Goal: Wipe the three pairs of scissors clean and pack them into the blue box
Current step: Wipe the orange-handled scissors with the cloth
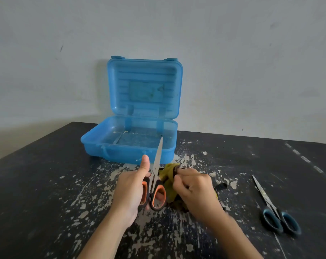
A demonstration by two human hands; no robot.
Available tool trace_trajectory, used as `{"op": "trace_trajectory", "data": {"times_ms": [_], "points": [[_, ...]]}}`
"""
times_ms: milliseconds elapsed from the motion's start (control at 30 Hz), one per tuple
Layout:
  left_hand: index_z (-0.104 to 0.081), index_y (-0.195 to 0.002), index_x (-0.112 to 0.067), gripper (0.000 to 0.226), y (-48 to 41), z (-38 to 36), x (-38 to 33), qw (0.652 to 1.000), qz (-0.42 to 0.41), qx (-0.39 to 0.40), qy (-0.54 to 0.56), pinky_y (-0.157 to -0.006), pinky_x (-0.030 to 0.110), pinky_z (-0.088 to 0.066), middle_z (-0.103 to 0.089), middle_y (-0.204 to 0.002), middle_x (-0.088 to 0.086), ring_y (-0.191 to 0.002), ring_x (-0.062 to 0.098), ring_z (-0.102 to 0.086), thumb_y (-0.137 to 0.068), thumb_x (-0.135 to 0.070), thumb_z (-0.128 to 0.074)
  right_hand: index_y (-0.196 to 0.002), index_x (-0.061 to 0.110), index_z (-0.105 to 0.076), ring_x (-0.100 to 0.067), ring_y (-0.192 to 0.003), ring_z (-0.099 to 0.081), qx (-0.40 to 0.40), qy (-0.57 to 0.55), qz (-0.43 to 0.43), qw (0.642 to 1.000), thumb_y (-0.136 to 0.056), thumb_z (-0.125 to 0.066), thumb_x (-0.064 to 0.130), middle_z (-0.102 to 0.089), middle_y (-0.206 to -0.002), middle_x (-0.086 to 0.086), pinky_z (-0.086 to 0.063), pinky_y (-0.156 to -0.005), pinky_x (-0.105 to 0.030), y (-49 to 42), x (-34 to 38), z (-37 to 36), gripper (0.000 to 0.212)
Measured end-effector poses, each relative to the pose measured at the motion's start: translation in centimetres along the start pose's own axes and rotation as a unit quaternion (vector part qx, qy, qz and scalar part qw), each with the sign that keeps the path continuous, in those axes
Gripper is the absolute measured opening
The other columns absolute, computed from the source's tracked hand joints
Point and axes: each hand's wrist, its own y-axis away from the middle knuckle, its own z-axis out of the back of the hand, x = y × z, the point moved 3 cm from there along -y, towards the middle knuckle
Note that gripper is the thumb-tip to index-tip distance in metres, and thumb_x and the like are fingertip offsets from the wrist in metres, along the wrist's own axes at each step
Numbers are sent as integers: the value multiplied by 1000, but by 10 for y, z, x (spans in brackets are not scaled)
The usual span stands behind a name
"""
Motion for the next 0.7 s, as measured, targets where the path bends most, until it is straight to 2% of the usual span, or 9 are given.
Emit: {"op": "trace_trajectory", "data": {"times_ms": [100, 167, 233, 300, 333, 400, 433, 567, 700], "points": [[-67, -78, 2, 82, 0, -3, -3, 1000, 6, 0, 4, -88, 49, -50, -73, -85, 10, -85, 31, -67, -60, -76, -50, -43, 15, -31, -5, -49, -47, -10, -54, -32, 998, -90, -51, 8, -51, -50, 4, -34, -56, -5, 1, 8, 2, 52], [-58, -73, -6, 76, 1, -2, -3, 1000, -6, -12, 10, -79, 40, -46, -62, -80, 12, -74, 26, -58, -57, -80, -51, -43, 15, -29, -4, -44, -42, 40, -40, -56, 997, -90, -51, 10, -53, -50, -1, -31, -49, -8, 1, 10, -2, 52], [-56, -72, -5, 83, 0, 3, -4, 999, -15, -28, 18, -66, 44, -43, -57, -77, 20, -67, 33, -51, -52, -86, -54, -43, 16, -29, -9, -39, -35, 55, 26, -101, 993, -89, -50, 10, -39, -43, 4, -25, -41, -13, 1, 2, 0, 51], [-58, -71, 1, 92, -4, 8, -6, 998, -21, -43, 40, -61, 42, -37, -58, -79, 16, -66, 30, -49, -48, -88, -57, -45, 16, -33, -9, -38, -34, -4, 76, -162, 984, -88, -50, 9, -33, -44, 8, -26, -40, -15, 0, -7, 8, 47], [-58, -71, 0, 89, -5, 10, -7, 997, -22, -49, 46, -61, 41, -36, -59, -80, 14, -67, 28, -50, -48, -86, -58, -50, 15, -42, -5, -43, -38, -58, 91, -171, 979, -88, -50, 10, -39, -49, 9, -31, -46, -14, 0, -9, 14, 39], [-58, -74, -7, 80, -6, 12, -9, 998, -14, -48, 49, -62, 40, -37, -58, -82, 11, -70, 27, -51, -49, -83, -62, -88, 12, -62, -8, -80, -51, -149, 126, -168, 966, -90, -51, 15, -52, -83, 9, -41, -72, -25, -1, 2, 20, 11], [-58, -73, -4, 80, -6, 12, -10, 998, -14, -37, 49, -62, 40, -38, -58, -81, 12, -69, 27, -51, -51, -81, -65, -103, 11, -61, -13, -92, -50, -162, 131, -160, 965, -90, -51, 17, -52, -94, 8, -40, -79, -26, -1, 11, 20, 17], [-52, -69, 15, 77, -8, 9, -14, 998, -37, -15, 45, -67, 37, -43, -57, -68, 23, -62, 27, -51, -60, -57, -76, -71, 12, -62, -3, -42, -41, 61, 9, -160, 985, -92, -50, 29, -53, -53, 2, -33, -42, -15, -4, 40, -1, 30], [-70, -72, 0, 46, -10, 6, -19, 998, -37, -31, 41, -56, 36, -50, -69, -71, 19, -61, 24, -62, -55, -42, -79, -74, 7, -66, -15, -42, -52, 92, -49, -189, 976, -89, -56, 31, -62, -56, -9, -43, -45, -28, -10, 48, -9, 29]]}}
